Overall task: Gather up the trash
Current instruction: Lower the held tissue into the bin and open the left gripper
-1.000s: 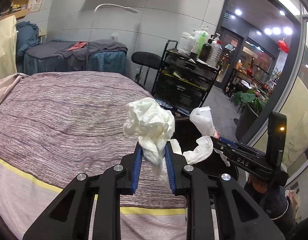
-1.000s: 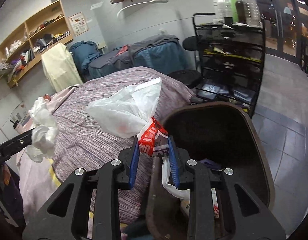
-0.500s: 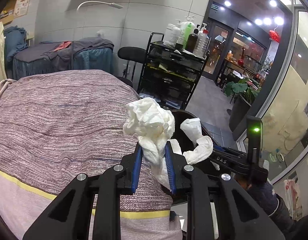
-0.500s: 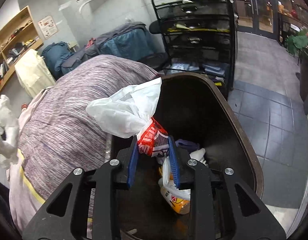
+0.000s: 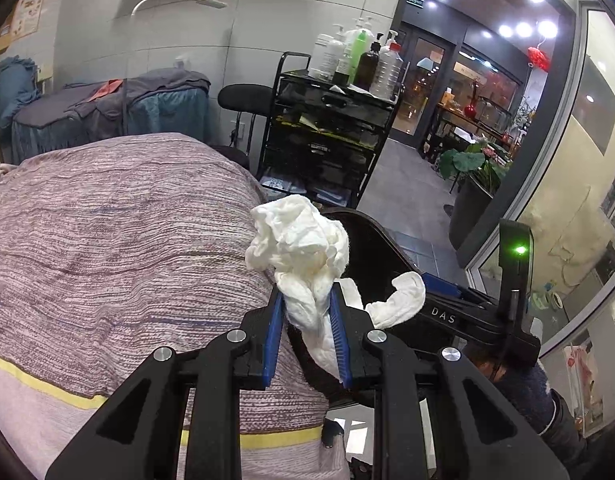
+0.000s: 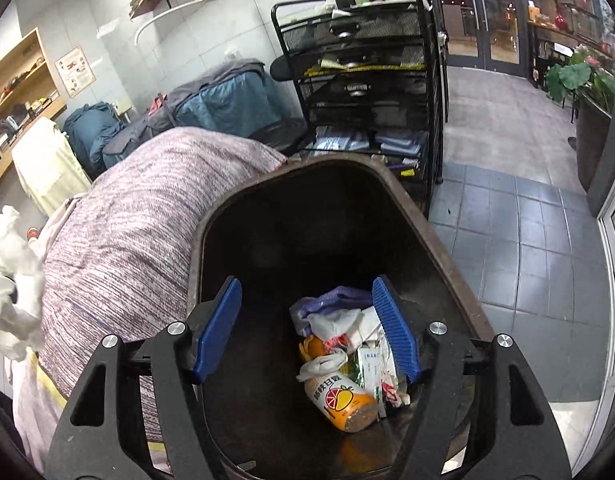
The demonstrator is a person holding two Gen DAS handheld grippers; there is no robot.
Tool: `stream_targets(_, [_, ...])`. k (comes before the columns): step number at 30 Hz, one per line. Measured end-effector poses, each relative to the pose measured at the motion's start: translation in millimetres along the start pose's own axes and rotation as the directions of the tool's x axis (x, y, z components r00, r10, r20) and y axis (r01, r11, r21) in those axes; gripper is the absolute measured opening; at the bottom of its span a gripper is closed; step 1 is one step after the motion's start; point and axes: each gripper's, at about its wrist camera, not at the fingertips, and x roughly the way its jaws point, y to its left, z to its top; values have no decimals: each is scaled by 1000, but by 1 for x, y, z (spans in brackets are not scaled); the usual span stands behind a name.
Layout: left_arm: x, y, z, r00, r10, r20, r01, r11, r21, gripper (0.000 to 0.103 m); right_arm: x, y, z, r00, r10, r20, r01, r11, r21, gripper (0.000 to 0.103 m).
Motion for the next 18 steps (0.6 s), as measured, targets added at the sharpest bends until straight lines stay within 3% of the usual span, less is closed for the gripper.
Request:
stream_targets(2, [4,-4,2,1000,-5,-5,5,1000,11,23,-6,-1,2,1000,-5,19,5,1000,5,75])
stream_targets(18, [45,-37,10,995,-52,-90,61,994,92,23,-24,-19,9,997,-33,72,29,998,52,76])
